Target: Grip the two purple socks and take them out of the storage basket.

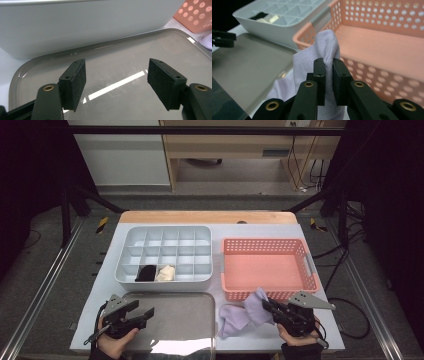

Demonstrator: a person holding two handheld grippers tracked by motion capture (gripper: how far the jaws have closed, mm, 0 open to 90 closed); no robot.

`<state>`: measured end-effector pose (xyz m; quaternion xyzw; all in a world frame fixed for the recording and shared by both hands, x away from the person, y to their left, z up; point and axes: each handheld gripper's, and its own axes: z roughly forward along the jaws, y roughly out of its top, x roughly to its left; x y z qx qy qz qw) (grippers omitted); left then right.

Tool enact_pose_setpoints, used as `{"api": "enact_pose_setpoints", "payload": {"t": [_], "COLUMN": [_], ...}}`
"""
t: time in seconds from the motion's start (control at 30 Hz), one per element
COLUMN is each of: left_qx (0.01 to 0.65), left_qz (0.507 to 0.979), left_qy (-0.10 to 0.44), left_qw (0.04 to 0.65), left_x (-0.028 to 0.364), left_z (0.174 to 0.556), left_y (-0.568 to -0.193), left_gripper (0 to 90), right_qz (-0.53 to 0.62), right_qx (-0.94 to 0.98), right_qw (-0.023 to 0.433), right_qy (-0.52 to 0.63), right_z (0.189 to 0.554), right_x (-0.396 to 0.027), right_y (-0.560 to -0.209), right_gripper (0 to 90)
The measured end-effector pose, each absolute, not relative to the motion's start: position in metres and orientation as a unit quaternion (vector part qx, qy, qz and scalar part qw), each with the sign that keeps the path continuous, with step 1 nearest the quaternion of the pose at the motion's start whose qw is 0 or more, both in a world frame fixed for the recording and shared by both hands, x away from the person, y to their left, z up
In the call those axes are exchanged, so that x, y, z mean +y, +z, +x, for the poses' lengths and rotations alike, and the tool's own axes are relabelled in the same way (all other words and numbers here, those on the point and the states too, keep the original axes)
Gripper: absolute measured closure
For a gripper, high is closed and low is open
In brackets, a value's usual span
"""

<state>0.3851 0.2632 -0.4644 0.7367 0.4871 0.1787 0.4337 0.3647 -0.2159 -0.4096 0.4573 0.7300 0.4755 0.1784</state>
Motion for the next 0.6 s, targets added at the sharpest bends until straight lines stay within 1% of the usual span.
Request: {"api": "enact_pose_setpoints", "payload": {"t": [0.17, 0.27, 0.43, 0.6], "left_qx": [0.486, 0.487, 0.486, 0.485], "left_qz": [0.737, 0.736, 0.736, 0.737], "left_qy": [0.180, 0.178, 0.179, 0.178], "left_qw": [0.434, 0.435, 0.436, 0.435], "left_x": [0.263, 0.263, 0.263, 0.262], "left_z": [0.385, 0.385, 0.385, 0.385], "left_y": [-0.464, -0.464, -0.463, -0.464], "left_gripper": [30.8, 30.9, 31.1, 31.2], "right_qz": [0.486, 0.494, 0.521, 0.530], "right_qx": [0.731, 0.731, 0.734, 0.739], "right_qw": [0.173, 0.174, 0.174, 0.180], "right_qy": [0.447, 0.438, 0.400, 0.374], "right_z": [0.364, 0.367, 0.377, 0.382], "right_x": [-0.225, -0.227, -0.230, -0.229], "right_y": [-0.431, -0.437, -0.456, -0.463], "right_gripper": [82.2, 81.7, 81.6, 81.1]}}
